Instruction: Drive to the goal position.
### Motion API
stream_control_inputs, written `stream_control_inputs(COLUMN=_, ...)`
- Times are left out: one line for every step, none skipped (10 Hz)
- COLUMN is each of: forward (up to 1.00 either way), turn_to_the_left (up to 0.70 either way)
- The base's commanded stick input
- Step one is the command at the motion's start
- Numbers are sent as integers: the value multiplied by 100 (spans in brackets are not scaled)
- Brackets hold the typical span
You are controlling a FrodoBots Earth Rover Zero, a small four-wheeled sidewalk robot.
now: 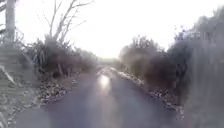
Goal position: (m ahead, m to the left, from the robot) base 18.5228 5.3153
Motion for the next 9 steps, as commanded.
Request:
stream_control_inputs(forward=100, turn_to_the_left=0)
stream_control_inputs(forward=100, turn_to_the_left=0)
stream_control_inputs(forward=100, turn_to_the_left=0)
stream_control_inputs(forward=100, turn_to_the_left=0)
stream_control_inputs(forward=100, turn_to_the_left=0)
stream_control_inputs(forward=100, turn_to_the_left=0)
stream_control_inputs(forward=100, turn_to_the_left=0)
stream_control_inputs(forward=100, turn_to_the_left=0)
stream_control_inputs(forward=100, turn_to_the_left=0)
